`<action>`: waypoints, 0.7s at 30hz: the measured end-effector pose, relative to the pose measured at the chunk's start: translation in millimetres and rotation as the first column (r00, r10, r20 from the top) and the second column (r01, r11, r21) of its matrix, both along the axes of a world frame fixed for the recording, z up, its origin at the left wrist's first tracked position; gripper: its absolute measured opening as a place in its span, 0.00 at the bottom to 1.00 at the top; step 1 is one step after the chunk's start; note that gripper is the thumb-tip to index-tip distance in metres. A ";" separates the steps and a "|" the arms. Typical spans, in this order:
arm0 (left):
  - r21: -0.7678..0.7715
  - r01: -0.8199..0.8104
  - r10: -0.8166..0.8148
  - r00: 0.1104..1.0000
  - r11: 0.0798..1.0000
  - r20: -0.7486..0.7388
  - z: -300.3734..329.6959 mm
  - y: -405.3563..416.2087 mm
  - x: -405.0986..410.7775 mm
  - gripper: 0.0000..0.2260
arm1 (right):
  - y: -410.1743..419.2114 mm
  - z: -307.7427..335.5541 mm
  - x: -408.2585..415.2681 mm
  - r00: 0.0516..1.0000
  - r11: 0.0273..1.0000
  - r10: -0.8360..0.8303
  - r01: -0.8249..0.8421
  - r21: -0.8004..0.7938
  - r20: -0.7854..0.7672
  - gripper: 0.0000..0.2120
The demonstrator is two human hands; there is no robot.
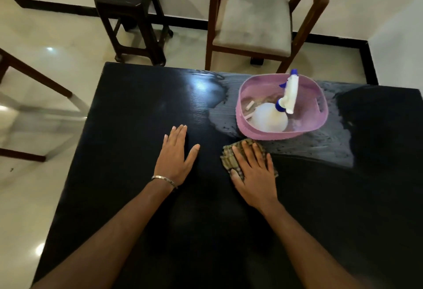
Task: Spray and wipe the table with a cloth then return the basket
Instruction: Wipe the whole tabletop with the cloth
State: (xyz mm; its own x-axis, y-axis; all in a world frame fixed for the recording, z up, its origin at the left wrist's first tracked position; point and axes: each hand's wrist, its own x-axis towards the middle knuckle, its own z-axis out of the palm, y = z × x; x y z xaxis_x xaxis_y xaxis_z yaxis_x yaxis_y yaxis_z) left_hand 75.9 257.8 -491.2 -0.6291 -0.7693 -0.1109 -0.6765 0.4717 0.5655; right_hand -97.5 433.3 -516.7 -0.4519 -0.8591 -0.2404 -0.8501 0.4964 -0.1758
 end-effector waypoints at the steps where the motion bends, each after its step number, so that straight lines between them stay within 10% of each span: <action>1: 0.001 0.001 -0.001 1.000 1.000 -0.004 1.2 10.4 -8.1 0.29 | 18.5 -0.2 -11.3 1.000 1.000 -0.015 0.015 -0.005 -0.004 0.32; 14: 0.054 -0.062 0.064 0.997 0.997 -0.041 15.0 98.5 -88.6 0.28 | 243.1 2.9 -229.5 0.836 0.834 -0.543 0.547 0.067 -0.075 0.32; 21: 0.098 -0.072 0.079 0.994 0.993 -0.072 18.7 110.8 -94.1 0.27 | 194.2 9.1 -186.3 0.711 0.710 -0.701 0.703 0.041 -0.052 0.32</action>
State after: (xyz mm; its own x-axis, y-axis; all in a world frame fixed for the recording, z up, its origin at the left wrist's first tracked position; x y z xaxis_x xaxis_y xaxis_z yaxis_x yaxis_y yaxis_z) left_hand -18.2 368.6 -472.5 -0.5790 -0.8032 -0.1401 -0.6618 0.3626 0.6562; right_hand -283.7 627.5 -507.5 -0.9271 -0.2776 -0.2517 -0.2573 0.9599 -0.1109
